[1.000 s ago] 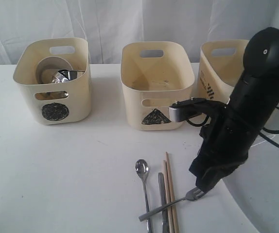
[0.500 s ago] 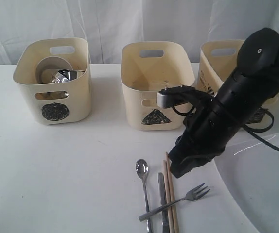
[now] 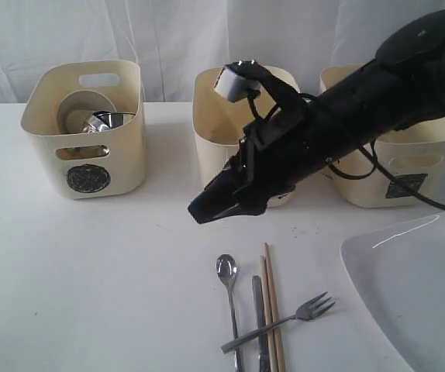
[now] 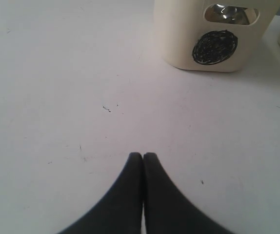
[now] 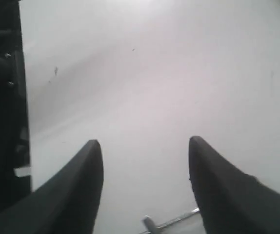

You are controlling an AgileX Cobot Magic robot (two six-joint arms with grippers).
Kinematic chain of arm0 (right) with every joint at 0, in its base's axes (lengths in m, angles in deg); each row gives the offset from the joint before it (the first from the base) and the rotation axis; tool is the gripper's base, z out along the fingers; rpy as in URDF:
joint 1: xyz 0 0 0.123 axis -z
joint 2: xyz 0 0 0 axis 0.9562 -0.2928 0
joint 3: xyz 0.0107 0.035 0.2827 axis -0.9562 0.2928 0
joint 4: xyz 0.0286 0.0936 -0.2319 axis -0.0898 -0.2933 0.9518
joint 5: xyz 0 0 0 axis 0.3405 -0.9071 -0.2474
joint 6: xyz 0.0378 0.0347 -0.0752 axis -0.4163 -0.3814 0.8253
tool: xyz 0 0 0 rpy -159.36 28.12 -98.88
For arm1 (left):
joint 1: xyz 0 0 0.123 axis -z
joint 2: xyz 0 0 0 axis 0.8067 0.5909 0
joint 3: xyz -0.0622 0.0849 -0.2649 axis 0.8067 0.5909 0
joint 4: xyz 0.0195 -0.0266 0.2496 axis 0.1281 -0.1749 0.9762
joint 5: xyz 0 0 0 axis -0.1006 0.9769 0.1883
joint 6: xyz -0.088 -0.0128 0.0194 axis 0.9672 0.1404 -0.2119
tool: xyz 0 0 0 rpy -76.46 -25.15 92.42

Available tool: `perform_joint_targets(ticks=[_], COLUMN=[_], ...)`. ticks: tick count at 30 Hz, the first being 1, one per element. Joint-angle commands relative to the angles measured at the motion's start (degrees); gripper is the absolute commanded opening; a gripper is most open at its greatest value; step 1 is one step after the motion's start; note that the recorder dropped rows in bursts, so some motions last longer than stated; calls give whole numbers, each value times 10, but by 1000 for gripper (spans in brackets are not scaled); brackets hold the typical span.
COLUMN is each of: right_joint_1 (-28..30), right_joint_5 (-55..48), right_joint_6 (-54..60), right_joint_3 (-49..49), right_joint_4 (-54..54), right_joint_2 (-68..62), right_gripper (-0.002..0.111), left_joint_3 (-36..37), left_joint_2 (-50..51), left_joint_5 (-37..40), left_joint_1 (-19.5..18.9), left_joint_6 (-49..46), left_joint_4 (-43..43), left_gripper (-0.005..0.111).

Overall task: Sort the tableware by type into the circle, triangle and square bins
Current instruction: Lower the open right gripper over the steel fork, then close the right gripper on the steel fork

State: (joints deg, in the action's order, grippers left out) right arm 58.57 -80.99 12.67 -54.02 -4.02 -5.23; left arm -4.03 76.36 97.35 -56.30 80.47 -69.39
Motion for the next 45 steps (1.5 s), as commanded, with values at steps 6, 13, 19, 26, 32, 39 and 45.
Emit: perform_joint_targets(ticks=[6,13,19,26,32,39,45], right_joint_1=[-49,-94,-118,-118,-118,-118,-118], right_joint_5=[-6,-55,61,131,159,233,237], right_joint_6=[-49,-91,-62,-34,29,53,53], right_joint_3=[-32,16,66,105,129,159,160], right_joint_4=[295,399,400,412,413,422,422], right_joint_2=[-27,-25,-25,-40,-44,-57,-59], right_gripper=[51,51,48,47,47,47,47], left_joint_3=[4,4,4,4,4,4,4], left_joint_2=[-3,-3,-3,-3,-3,-3,-3], left_joint_5=[-3,-3,-3,-3,-3,-3,-3], left_joint_1=[4,4,4,4,4,4,4], left_joint_6=[1,1,1,1,1,1,1], left_joint_4=[-4,-4,-4,-4,-4,-4,-4], left_gripper=[0,0,0,0,0,0,0])
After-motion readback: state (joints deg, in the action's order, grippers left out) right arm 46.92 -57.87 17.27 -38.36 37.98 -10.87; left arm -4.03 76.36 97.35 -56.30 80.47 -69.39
